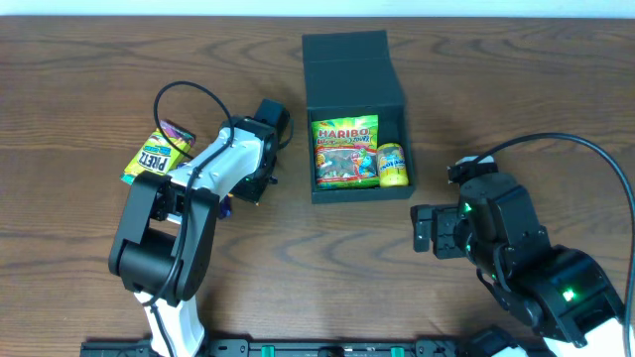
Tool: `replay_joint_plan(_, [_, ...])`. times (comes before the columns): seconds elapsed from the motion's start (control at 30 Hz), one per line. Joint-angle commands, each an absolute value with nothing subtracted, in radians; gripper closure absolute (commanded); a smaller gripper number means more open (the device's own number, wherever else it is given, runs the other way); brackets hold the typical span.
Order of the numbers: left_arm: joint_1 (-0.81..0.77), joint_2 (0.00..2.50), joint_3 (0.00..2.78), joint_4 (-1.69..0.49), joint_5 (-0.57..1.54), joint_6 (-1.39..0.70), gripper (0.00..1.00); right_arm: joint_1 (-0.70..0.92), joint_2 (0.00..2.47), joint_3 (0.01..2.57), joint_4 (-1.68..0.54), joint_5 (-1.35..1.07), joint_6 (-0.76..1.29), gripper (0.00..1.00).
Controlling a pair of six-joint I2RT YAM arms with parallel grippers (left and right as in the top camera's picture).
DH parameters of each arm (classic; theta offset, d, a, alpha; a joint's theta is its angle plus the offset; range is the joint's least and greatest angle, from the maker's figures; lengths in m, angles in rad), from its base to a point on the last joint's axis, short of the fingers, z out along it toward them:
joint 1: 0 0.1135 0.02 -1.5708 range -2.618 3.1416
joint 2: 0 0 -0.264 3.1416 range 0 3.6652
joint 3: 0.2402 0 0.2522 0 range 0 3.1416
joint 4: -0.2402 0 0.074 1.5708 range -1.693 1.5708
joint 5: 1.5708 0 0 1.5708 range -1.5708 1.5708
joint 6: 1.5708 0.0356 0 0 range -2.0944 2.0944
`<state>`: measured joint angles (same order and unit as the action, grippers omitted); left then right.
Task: Pack container
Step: 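Grasp the yellow wrapped snack with the left gripper and lift toward box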
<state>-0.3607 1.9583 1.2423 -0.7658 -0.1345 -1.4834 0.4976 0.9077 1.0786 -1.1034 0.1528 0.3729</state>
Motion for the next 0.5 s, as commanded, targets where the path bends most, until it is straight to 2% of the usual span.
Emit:
replay_joint_plan(0.0, [-0.354,1.974,1.259,-0.774,-0.166,-1.383,0.73,0.49,0.903,1.085,-1.105,0.157,0.358,0.01])
replay_joint_plan(0.27, [-0.355,1.969,1.386,-0.803,-0.201,-1.184,0.79,0.49,0.904,1.085,-1.105,0.157,0.358,0.01])
replay_joint_plan(0.47, [-0.367,1.968,1.578,-0.8,-0.243,-0.846,0.84,0.49,0.903,1.085,-1.105,0.157,0.358,0.01])
